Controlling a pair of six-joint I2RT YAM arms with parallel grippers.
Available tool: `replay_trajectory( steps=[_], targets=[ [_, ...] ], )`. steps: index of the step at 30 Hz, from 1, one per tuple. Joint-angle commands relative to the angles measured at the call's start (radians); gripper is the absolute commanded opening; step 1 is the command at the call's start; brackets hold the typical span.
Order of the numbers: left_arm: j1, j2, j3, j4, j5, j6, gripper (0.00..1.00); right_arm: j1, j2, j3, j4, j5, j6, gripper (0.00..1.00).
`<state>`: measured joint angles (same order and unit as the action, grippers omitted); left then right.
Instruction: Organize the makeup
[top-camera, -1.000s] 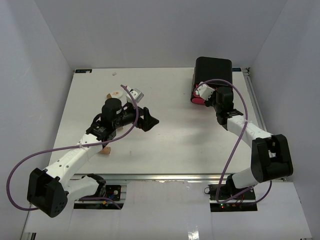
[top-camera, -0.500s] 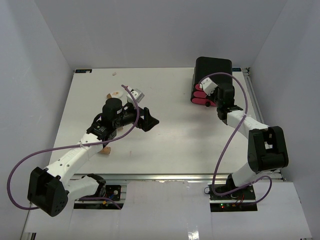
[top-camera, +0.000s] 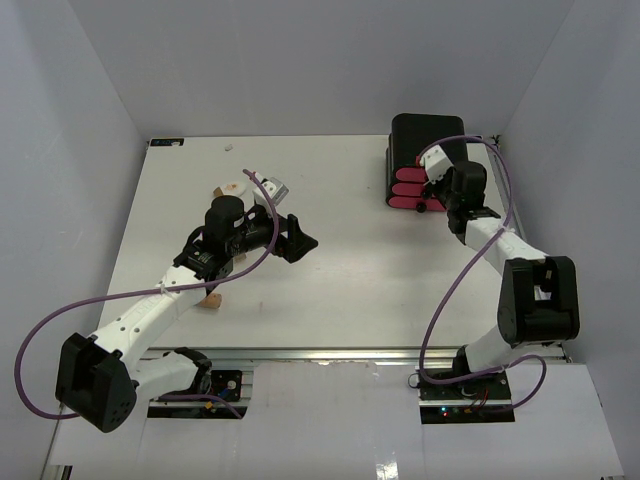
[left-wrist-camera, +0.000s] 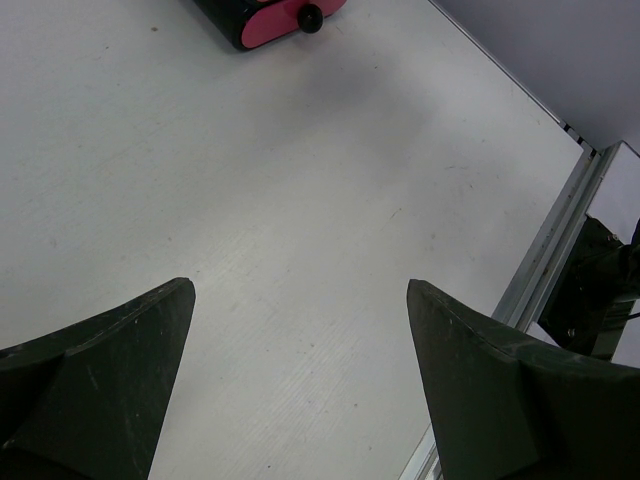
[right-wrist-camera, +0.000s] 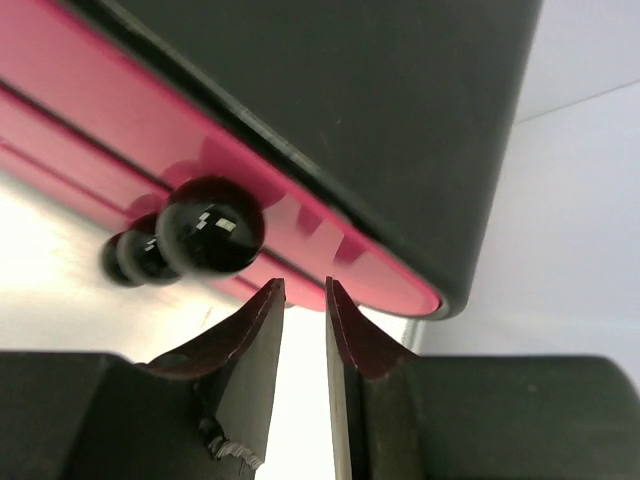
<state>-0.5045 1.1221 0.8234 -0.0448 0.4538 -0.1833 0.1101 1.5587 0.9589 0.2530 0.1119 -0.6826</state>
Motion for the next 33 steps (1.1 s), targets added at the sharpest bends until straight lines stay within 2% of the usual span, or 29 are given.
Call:
replay_trajectory(
  steps=[1,4,9,11,17,22,33],
  targets=[
    [0.009,-0.016,-0.003,0.010,0.017,0.007,0.98,-0.016,-0.153,-0.018,-0.056,-0.165,0.150,0.30],
    [0.009,-0.019,-0.001,0.010,0.024,0.006,0.98,-0.024,-0.231,-0.053,-0.094,-0.263,0.242,0.36],
    [0.012,-0.024,-0.001,0.010,0.025,0.004,0.98,-0.029,-0.276,-0.114,-0.115,-0.400,0.411,0.68],
    [0.012,-0.024,-0.003,0.010,0.022,0.006,0.98,-0.032,-0.254,-0.119,-0.121,-0.441,0.479,0.72],
    [0.014,-0.025,-0.004,0.008,0.008,0.010,0.98,-0.054,-0.163,-0.144,-0.052,-0.435,0.732,0.73],
    [0.021,-0.019,-0.003,0.008,0.011,0.010,0.98,-0.056,-0.160,-0.230,0.105,-0.283,0.922,0.74],
    [0.036,-0.001,-0.001,0.008,0.015,0.011,0.98,-0.056,-0.055,-0.261,0.328,-0.126,1.083,0.71]
  ],
)
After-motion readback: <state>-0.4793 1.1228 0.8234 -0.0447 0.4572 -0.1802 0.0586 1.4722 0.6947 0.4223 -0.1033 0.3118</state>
